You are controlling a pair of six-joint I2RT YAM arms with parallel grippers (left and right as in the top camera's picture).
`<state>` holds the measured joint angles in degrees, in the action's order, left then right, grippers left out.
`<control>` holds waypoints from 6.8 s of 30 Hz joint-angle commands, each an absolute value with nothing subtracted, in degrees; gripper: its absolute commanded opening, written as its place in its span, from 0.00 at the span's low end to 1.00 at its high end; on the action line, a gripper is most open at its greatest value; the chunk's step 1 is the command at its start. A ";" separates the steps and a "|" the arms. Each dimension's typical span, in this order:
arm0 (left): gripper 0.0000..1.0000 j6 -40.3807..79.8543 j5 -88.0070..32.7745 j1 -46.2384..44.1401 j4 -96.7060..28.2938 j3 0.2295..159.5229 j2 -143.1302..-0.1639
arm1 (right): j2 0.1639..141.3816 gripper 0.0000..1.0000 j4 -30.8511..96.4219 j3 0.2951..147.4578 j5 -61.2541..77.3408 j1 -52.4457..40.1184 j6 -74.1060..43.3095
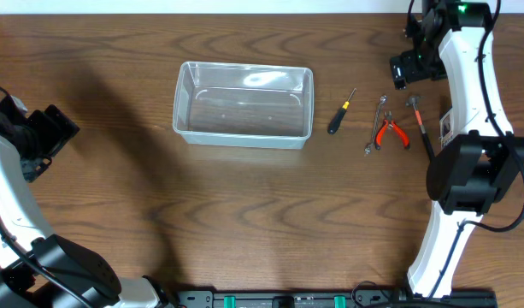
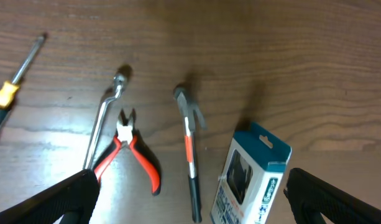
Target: Pack container
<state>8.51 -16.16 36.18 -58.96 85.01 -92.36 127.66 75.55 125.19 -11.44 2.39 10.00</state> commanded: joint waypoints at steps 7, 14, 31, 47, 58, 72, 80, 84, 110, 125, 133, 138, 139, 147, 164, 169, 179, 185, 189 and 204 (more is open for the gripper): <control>0.91 7.51 -15.84 35.92 -59.11 85.62 -91.85 | 127.04 0.94 69.91 120.92 -7.99 4.62 11.22; 0.91 7.51 -15.84 35.92 -59.11 85.62 -91.85 | 127.09 0.91 65.95 117.82 -5.69 5.23 11.22; 0.91 7.51 -15.84 35.92 -59.11 85.62 -91.85 | 127.13 0.92 56.60 103.90 -5.54 6.59 11.22; 0.91 7.51 -15.84 35.92 -59.11 85.62 -91.85 | 127.13 0.94 50.87 99.57 -5.50 6.68 11.22; 0.91 7.53 -15.84 35.92 -59.11 85.62 -91.85 | 127.13 0.92 53.71 104.81 -5.56 6.39 11.14; 0.90 7.53 -15.84 35.92 -59.11 85.62 -91.85 | 128.40 0.89 61.12 120.90 -5.61 6.04 7.77; 0.90 7.51 -15.84 35.92 -59.11 85.62 -91.85 | 132.99 0.89 63.24 123.00 -5.54 6.13 8.01; 0.90 7.51 -15.84 35.92 -59.11 85.62 -91.85 | 135.52 0.89 63.35 123.00 -5.54 6.07 7.99; 0.90 7.51 -15.84 35.92 -59.11 85.62 -91.85 | 142.10 0.77 66.48 122.98 -4.27 6.09 7.77; 0.90 7.51 -15.84 35.92 -59.11 85.62 -91.85 | 142.12 0.61 66.24 122.98 -4.25 6.37 7.75; 0.90 7.51 -15.84 35.92 -59.11 85.62 -91.85 | 142.12 0.54 66.59 122.96 -4.25 7.11 7.75; 0.91 7.51 -15.84 35.92 -59.11 85.62 -91.85 | 142.12 0.45 66.92 122.96 -4.27 7.49 7.75; 0.91 7.51 -15.84 35.92 -59.11 85.62 -91.85 | 142.12 0.44 67.07 122.96 -4.27 7.57 7.73; 0.90 7.51 -15.84 35.92 -59.11 85.62 -91.85 | 142.12 0.32 67.33 122.96 -4.27 7.97 7.75; 0.90 7.53 -15.84 35.92 -59.11 85.62 -91.85 | 142.06 0.07 66.81 123.02 -4.23 7.75 7.73; 0.90 7.51 -15.84 35.92 -59.11 85.62 -91.85 | 141.73 0.03 67.07 124.75 -4.23 7.16 7.73; 0.90 7.51 -15.84 35.92 -59.11 85.62 -91.85 | 140.97 0.04 71.24 138.02 -4.23 4.93 7.73; 0.91 7.53 -15.84 35.92 -59.11 85.62 -91.85 | 140.94 0.06 74.89 147.96 -4.21 1.67 7.73; 0.90 7.51 -15.84 35.92 -59.11 85.62 -91.85 | 140.81 0.04 77.14 154.01 -3.92 -1.80 7.73; 0.90 7.53 -15.84 35.92 -59.11 85.62 -91.85 | 134.26 0.07 76.90 164.64 -1.02 -20.25 12.51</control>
<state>8.51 -16.14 36.18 -58.96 85.01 -92.36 138.80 77.21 162.45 -1.61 -17.26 9.28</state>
